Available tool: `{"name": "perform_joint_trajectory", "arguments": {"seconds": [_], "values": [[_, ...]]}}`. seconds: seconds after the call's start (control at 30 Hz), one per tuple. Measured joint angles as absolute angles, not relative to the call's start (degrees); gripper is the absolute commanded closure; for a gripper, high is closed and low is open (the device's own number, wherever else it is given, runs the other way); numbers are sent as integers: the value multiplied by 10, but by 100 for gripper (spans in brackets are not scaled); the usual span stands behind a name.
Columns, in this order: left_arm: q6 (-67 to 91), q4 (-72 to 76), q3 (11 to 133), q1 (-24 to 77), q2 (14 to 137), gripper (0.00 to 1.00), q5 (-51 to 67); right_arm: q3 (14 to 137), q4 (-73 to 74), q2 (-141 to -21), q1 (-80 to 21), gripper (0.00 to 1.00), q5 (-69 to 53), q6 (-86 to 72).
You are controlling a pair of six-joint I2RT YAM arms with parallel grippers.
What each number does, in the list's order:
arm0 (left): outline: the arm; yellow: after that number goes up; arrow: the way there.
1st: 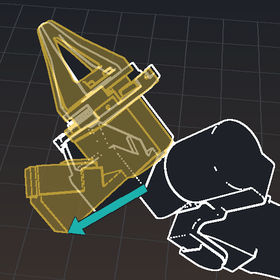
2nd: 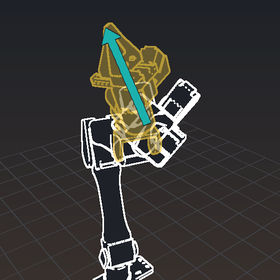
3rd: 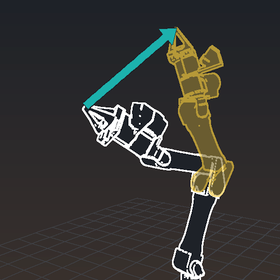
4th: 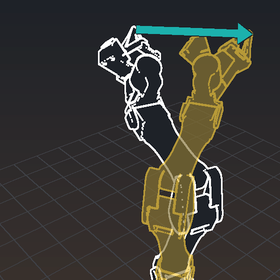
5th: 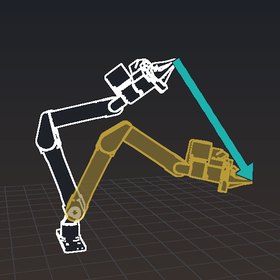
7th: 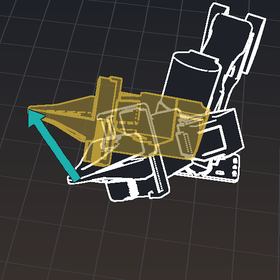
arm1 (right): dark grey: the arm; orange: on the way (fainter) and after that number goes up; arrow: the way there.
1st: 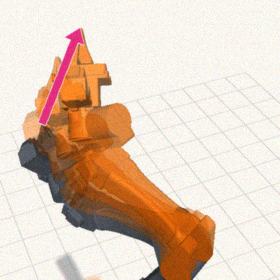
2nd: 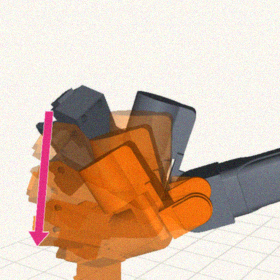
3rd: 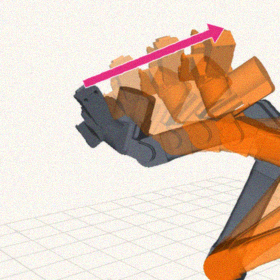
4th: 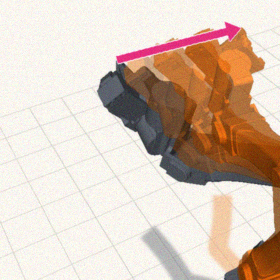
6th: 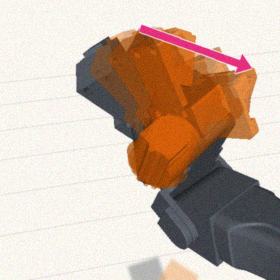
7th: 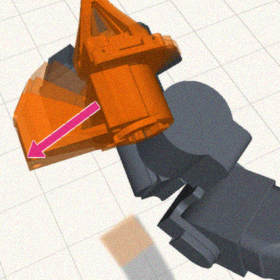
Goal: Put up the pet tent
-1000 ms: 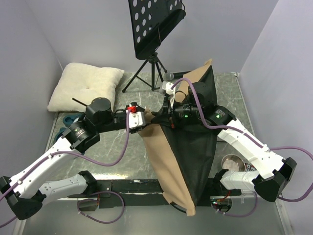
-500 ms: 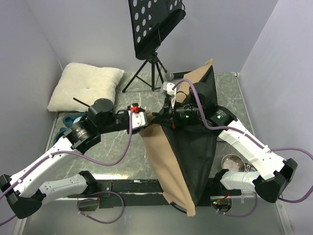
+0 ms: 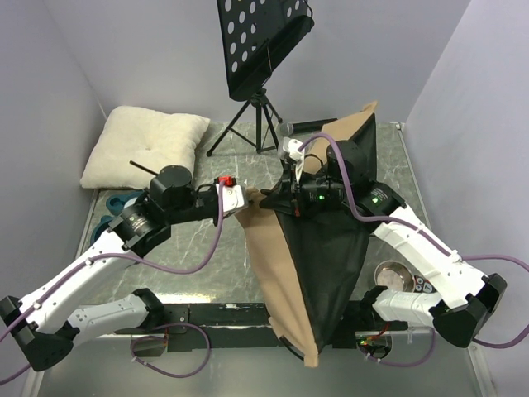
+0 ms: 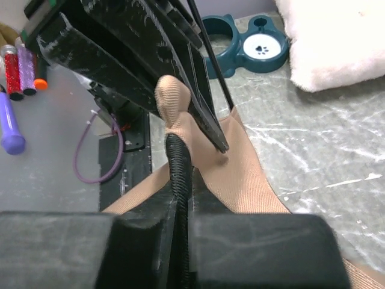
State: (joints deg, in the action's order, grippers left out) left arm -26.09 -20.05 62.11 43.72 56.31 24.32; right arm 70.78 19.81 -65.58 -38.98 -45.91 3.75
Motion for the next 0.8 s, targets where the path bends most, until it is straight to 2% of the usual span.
{"name": "perform_joint_trajectory", "arguments": {"seconds": [0.03,0.07,0.17,0.2,0.27,0.33,0.37,0.4,0.43,0.47,0.5,0.57,0.63,0.73,0.8], "values": [[-261,-203,624,437,567,99,246,710,201,-658,-389,59,-459,36],[-262,-209,627,437,571,99,247,714,204,-660,-389,55,-459,34],[-263,-219,632,437,583,99,248,733,210,-672,-390,55,-460,33],[-263,-223,633,437,588,99,248,738,210,-674,-390,57,-459,33],[-262,-229,636,437,596,99,248,745,210,-675,-391,73,-457,34],[-260,-235,638,437,600,99,247,750,212,-675,-392,81,-455,42],[-258,-238,638,437,600,99,247,751,213,-675,-392,79,-452,44],[-257,-241,639,437,600,99,247,751,216,-675,-393,69,-450,47],[-254,-246,641,437,600,99,247,751,219,-676,-394,52,-446,50],[-249,-249,642,437,601,99,247,751,221,-676,-394,41,-443,51],[-245,-251,645,436,602,99,247,751,227,-677,-394,35,-439,58],[-238,-251,652,436,605,99,246,751,238,-677,-395,32,-434,61],[-229,-250,659,434,606,99,246,750,244,-677,-395,33,-429,67],[-215,-248,664,433,607,99,246,748,246,-677,-398,52,-423,74],[-205,-247,667,432,608,99,248,745,244,-677,-402,60,-416,75]]}}
